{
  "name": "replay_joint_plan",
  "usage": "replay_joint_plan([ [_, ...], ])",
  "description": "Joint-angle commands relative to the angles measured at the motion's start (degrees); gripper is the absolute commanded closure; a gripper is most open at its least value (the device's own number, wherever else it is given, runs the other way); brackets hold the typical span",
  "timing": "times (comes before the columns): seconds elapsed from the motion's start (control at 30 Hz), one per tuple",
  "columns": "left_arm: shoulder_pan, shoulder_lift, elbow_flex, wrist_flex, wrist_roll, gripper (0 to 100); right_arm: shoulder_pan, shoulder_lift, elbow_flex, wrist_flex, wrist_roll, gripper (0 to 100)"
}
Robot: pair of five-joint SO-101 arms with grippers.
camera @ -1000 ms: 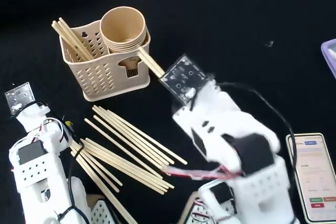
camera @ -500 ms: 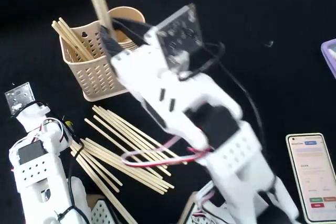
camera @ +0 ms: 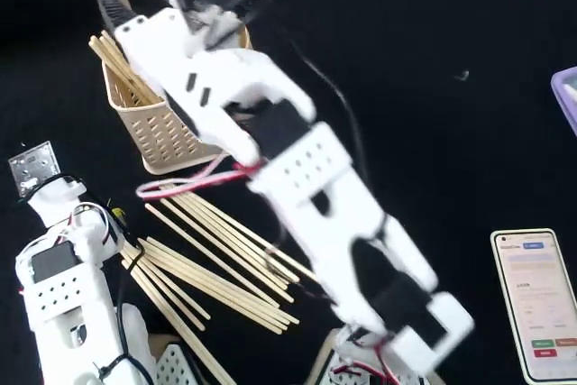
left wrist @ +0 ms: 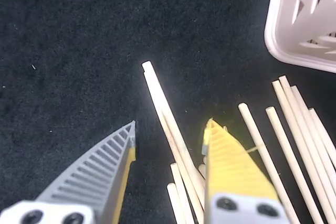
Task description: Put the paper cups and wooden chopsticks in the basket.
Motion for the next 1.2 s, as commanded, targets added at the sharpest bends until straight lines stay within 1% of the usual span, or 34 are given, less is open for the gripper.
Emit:
replay_joint_plan([
  [0.0, -0.31, -0.62, -0.40, -0.88, 0.62, 78, 0.88, 8.13, -6.81, -1.41, -0.35, 98.7],
  [0.23, -0.57, -0.62, -0.40, -0.88, 0.62, 78, 2.11, 17.63, -13.23, -0.79, -0.70, 98.7],
  [0.5, -0.57, -0.62, -0.40, -0.88, 0.62, 78, 1.23, 18.33, -13.05, 7.38, -0.35, 98.0],
  [0.57, -0.57, -0.62, -0.40, -0.88, 0.62, 78, 1.23, 18.51, -12.88, 8.88, -0.62, 93.0],
  [0.67, -0.57, -0.62, -0.40, -0.88, 0.62, 78, 0.79, 18.15, -13.05, 11.60, -0.44, 80.9],
  [0.7, -0.57, -0.62, -0.40, -0.88, 0.62, 78, 0.70, 17.98, -13.41, 12.48, -0.35, 78.5],
  [0.77, -0.57, -0.62, -0.40, -0.88, 0.62, 78, 0.88, 16.75, -15.25, 14.59, -0.35, 78.6],
  [0.87, -0.66, -0.62, -0.40, -0.88, 0.62, 78, 1.23, 13.14, -18.33, 20.04, -0.35, 82.9],
  [0.93, -0.66, -0.62, -0.40, -0.88, 0.62, 78, 0.88, 9.27, -19.47, 25.67, -0.35, 86.2],
  [1.07, -0.66, -0.62, -0.40, -0.88, 0.62, 78, -1.67, 1.19, -19.65, 40.79, -0.35, 92.3],
  [1.17, -0.66, -0.62, -0.40, -0.88, 0.62, 78, -4.22, -3.12, -19.65, 54.33, -0.26, 93.3],
])
